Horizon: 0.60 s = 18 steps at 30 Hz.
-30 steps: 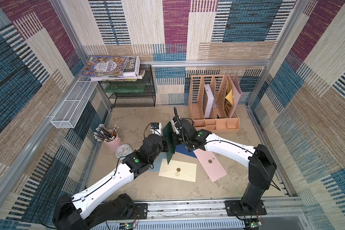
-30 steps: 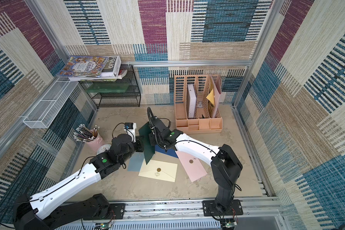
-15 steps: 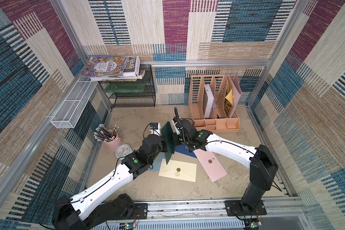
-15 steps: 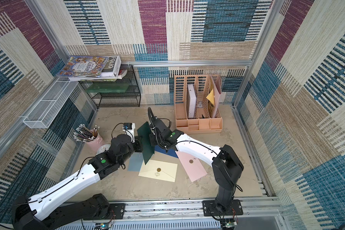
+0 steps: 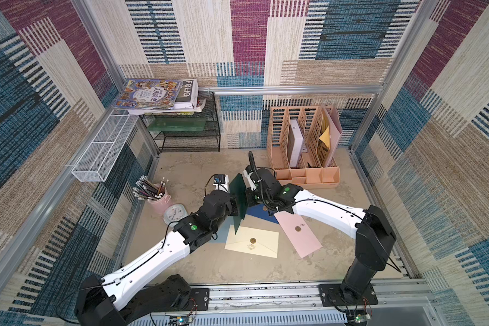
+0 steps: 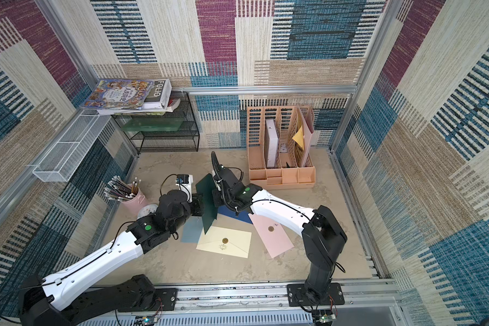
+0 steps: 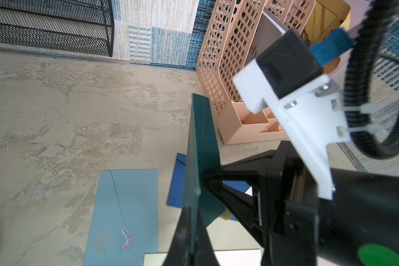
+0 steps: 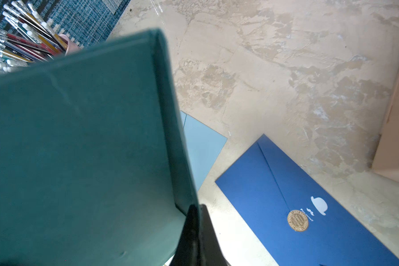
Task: Open the envelope
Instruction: Open the envelope flap on the envelope.
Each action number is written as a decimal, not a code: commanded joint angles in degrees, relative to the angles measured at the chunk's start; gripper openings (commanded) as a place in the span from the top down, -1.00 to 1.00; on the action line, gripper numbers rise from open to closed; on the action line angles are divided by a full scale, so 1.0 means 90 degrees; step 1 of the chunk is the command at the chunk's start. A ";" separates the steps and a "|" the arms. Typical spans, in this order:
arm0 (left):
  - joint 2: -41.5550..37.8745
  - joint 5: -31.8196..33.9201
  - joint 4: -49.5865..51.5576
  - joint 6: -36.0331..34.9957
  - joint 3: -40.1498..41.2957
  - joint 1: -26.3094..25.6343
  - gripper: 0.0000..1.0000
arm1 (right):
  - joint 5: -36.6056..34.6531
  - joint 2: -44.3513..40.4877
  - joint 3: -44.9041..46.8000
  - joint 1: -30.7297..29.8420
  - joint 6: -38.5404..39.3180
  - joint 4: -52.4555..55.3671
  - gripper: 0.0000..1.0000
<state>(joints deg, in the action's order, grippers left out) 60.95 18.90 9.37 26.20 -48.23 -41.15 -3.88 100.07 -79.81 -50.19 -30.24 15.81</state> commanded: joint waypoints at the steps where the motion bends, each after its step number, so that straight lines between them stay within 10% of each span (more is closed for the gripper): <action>1: -0.0048 0.0023 -0.0116 -0.0077 -0.0001 0.0002 1.00 | 0.0080 -0.0035 0.0013 0.0011 0.0047 -0.0068 1.00; 9: -0.0043 0.0332 0.0142 -0.0152 -0.0003 0.0115 0.93 | 0.0354 -0.0377 0.0148 0.0091 0.0282 -0.0053 1.00; 18: 0.0089 0.0221 0.0076 -0.0235 -0.0002 0.0399 -0.28 | 0.1715 -0.1123 0.0771 0.0435 0.0242 -0.0428 1.00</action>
<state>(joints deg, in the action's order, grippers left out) 61.32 21.08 10.79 24.84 -48.21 -38.02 6.22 90.78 -73.49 -46.61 -28.14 14.20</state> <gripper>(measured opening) 0.629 0.050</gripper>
